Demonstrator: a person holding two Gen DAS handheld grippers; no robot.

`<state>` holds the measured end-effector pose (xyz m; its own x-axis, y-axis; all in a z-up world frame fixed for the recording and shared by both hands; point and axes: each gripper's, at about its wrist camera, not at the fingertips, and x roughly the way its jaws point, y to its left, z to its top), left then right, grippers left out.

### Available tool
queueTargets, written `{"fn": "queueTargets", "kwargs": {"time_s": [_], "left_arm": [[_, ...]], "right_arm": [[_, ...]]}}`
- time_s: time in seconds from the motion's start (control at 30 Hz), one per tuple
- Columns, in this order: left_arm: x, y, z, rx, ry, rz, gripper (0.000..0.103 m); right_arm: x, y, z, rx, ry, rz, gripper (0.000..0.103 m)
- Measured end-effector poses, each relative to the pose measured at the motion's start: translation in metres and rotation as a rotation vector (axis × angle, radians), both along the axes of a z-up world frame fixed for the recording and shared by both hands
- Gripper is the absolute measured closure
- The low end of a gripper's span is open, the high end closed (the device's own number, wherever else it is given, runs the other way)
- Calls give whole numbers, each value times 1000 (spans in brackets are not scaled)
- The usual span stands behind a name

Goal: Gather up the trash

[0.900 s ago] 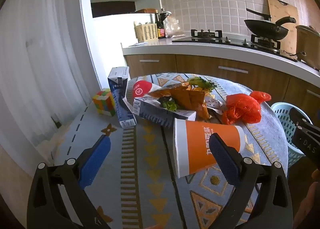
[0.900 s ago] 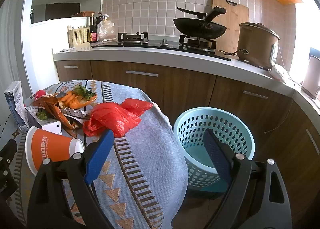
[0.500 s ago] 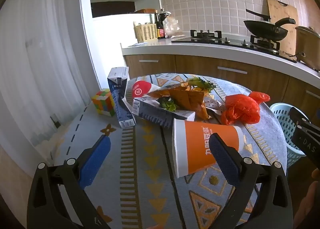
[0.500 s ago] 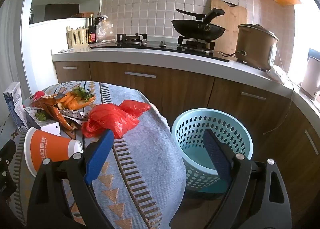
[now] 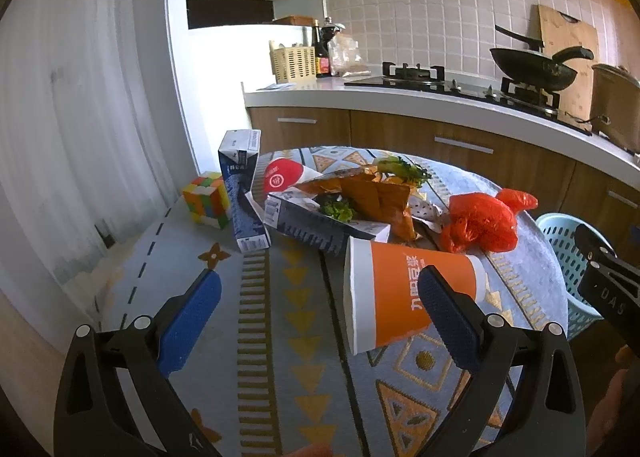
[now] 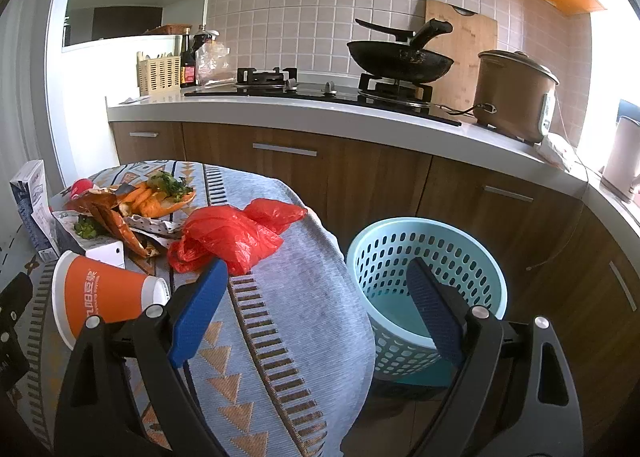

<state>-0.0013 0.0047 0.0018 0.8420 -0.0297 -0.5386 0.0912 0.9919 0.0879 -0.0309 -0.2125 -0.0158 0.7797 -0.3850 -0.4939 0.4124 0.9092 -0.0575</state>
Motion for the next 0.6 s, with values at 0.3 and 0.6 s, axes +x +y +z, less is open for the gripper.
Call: {"fn": "queueTargets", "kwargs": {"time_s": [0.3, 0.6], "left_arm": [[-1, 3, 0, -43, 4, -35, 8], [-1, 3, -1, -45, 3, -37, 8]], "right_arm": [[0, 1, -1, -2, -1, 0, 17], [0, 2, -1, -1, -1, 2, 17]]}}
